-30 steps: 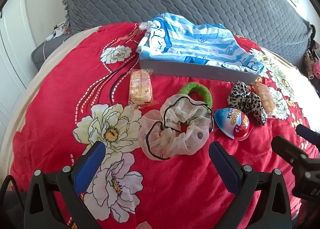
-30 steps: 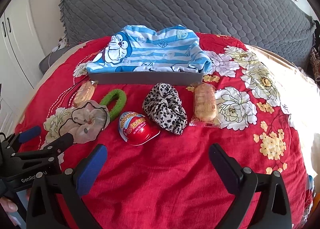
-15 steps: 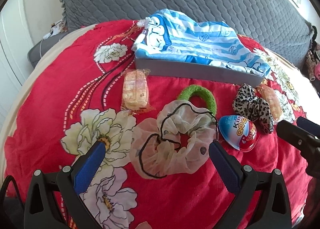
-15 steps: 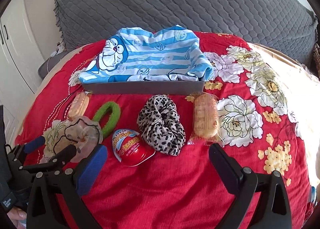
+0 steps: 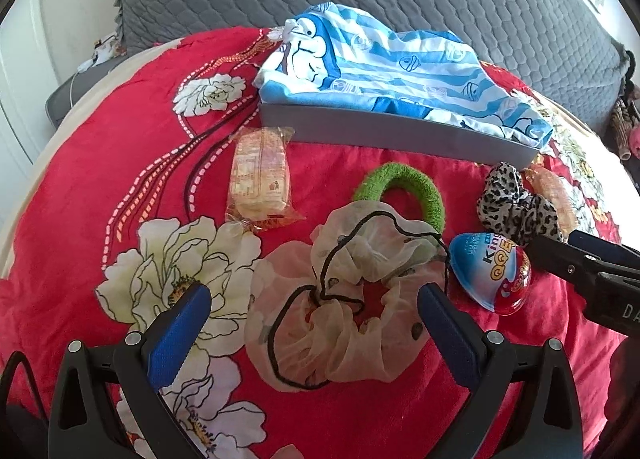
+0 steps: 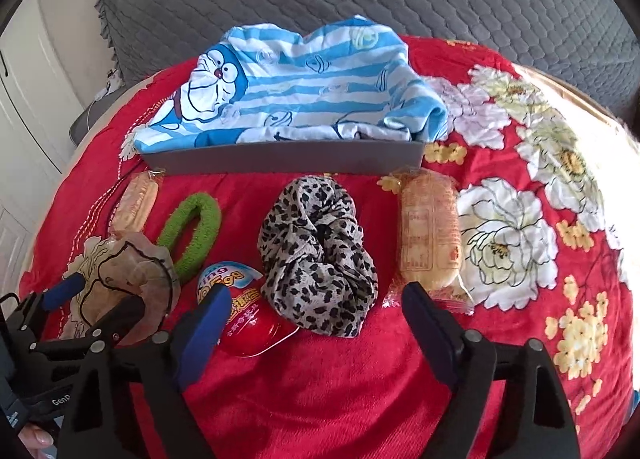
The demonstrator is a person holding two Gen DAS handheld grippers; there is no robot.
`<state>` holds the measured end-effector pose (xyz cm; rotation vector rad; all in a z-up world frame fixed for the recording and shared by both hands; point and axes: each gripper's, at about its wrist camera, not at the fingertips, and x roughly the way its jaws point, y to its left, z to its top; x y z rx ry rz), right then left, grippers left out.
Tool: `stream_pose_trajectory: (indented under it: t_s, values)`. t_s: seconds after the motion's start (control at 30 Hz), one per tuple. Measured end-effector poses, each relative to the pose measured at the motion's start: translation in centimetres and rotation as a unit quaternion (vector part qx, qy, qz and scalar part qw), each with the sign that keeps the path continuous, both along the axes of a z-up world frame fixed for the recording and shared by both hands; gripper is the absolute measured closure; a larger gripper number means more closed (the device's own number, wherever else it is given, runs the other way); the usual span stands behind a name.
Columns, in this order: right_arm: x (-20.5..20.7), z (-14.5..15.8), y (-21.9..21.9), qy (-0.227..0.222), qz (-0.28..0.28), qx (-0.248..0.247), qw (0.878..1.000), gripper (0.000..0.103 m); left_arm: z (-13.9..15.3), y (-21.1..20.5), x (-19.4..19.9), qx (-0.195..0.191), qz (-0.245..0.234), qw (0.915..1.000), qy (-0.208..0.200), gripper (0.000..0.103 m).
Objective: Organize objects
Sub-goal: 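Move left gripper to sheer beige scrunchie while right gripper approaches leopard-print scrunchie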
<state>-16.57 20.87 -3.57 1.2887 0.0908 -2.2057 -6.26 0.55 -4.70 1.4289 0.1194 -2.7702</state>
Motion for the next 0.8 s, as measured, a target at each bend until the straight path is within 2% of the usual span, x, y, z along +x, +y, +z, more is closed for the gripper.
stream_pose_trajectory:
  t_s: [0.3, 0.37, 0.43, 0.63, 0.8]
  values:
    - [-0.3, -0.1, -0.6, -0.007, 0.023, -0.013, 1.000, 0.036, -0.5, 0.2, -0.5, 0.004, -0.010, 0.9999, 0.001, 0.000]
    - [-0.5, -0.2, -0.7, -0.010, 0.023, -0.013, 1.000, 0.041, -0.5, 0.2, -0.6, 0.010, -0.010, 0.9999, 0.003, 0.000]
    - [-0.6, -0.5, -0.8, -0.016, 0.025, -0.006, 1.000, 0.051, -0.5, 0.1, -0.6, 0.014, -0.010, 0.9999, 0.001, 0.000]
    - [-0.3, -1.0, -1.1, -0.016, 0.039, 0.009, 0.999, 0.063, -0.5, 0.3, -0.7, 0.018, -0.016, 0.9997, 0.004, 0.000]
    - [-0.4, -0.9, -1.1, -0.015, 0.041, 0.007, 0.999, 0.071, -0.4, 0.4, -0.7, 0.029, -0.021, 0.9993, 0.005, 0.008]
